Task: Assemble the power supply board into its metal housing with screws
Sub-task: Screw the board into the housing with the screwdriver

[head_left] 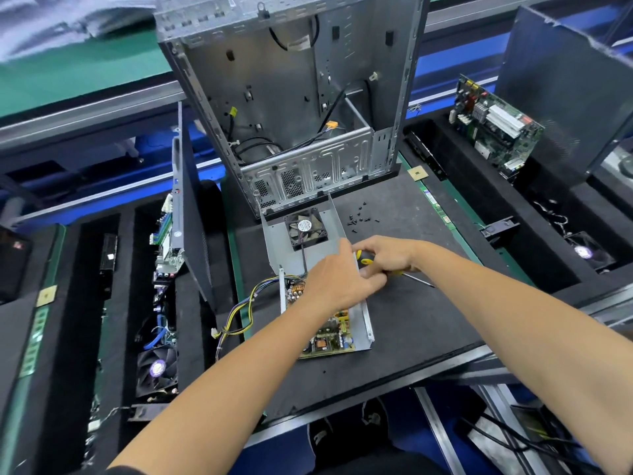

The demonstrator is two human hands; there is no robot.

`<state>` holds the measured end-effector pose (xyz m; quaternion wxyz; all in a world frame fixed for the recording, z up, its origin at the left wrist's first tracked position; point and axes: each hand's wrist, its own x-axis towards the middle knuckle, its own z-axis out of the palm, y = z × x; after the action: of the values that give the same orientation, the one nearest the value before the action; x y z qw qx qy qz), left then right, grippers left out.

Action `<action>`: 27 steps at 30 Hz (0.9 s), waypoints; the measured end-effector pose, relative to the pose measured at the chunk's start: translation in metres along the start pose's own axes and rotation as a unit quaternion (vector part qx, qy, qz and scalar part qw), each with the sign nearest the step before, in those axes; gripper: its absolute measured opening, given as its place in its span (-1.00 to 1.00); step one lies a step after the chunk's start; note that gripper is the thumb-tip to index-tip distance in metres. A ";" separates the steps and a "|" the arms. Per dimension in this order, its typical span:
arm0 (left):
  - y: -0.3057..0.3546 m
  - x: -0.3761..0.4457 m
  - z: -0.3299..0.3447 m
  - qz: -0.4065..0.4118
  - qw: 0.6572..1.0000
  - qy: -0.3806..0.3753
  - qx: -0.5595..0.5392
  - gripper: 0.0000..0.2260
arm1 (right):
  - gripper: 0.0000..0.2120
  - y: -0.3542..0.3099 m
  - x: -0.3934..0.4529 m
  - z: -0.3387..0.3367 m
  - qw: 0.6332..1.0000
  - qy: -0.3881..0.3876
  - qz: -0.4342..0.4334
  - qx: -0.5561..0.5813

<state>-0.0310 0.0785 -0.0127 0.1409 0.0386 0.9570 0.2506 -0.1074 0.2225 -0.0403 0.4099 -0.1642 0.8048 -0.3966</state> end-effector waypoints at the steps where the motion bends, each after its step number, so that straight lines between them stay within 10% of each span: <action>1: 0.003 -0.002 0.004 -0.003 1.000 -0.004 0.021 -0.50 | -0.68 0.000 -0.002 0.000 1.000 -0.002 -0.008 0.007; 10: 0.009 -0.007 -0.013 -0.077 0.997 -0.011 -0.015 -0.65 | -0.92 -0.022 -0.013 0.004 0.999 0.006 -0.037 0.006; 18: -0.017 -0.006 -0.072 -0.119 0.967 -0.126 -0.185 -0.38 | -0.62 -0.067 -0.010 0.009 0.999 0.022 -0.029 -0.006; 27: -0.059 0.000 -0.103 -0.060 0.912 -0.215 -0.345 -0.51 | -0.59 -0.105 -0.007 0.014 0.995 0.078 0.045 0.043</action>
<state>-0.0615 -0.0212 0.0447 0.3622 -0.0166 0.7582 0.5419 -0.0982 0.1531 0.0397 0.3702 -0.0786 0.8232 -0.4233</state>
